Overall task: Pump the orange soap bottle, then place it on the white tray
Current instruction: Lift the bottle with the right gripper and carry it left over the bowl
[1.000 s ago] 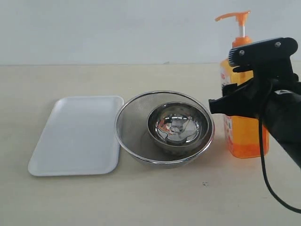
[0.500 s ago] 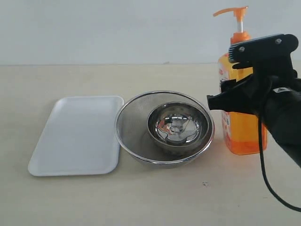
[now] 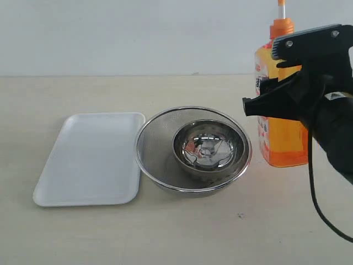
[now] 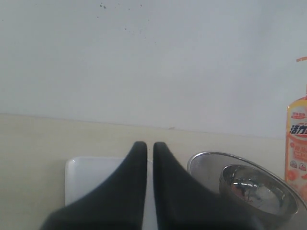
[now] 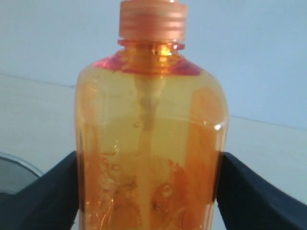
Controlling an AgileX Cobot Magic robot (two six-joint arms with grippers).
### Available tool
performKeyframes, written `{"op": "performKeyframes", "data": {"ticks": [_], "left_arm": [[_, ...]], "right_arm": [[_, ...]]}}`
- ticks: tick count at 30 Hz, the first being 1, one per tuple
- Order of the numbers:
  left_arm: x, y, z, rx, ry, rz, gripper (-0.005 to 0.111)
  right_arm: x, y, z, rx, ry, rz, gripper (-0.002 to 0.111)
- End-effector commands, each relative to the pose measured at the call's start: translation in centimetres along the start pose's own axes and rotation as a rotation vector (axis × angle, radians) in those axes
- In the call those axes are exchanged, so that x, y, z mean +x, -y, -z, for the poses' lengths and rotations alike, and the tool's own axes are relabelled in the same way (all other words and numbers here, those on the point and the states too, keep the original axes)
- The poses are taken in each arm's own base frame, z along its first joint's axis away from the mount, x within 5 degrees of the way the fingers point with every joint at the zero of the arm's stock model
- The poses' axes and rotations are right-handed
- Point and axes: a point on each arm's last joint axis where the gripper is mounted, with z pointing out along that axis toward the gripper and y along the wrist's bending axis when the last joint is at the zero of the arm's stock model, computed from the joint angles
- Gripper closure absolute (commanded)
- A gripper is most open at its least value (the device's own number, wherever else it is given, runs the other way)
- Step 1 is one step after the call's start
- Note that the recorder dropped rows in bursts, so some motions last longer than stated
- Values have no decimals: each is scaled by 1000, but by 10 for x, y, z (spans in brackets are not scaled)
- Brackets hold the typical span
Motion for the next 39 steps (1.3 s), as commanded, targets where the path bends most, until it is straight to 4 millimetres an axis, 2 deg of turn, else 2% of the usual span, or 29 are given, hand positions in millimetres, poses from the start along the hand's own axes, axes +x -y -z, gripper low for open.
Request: {"op": "performKeyframes", "data": {"ticks": [1,9,27,39], "left_arm": [[1,1,0,13,-2,14,102],[1,1,0,13,-2,14,102],[1,1,0,13,-2,14,102],[1,1,0,13,-2,14,102]], "right_arm": [[-37,17,16,54,207,-9,108],[-54,22,31,-12,285,-22,108],[-101,6,34,-188,394,-84,108],[-111,-6,40,-344,454,-147,108]]}}
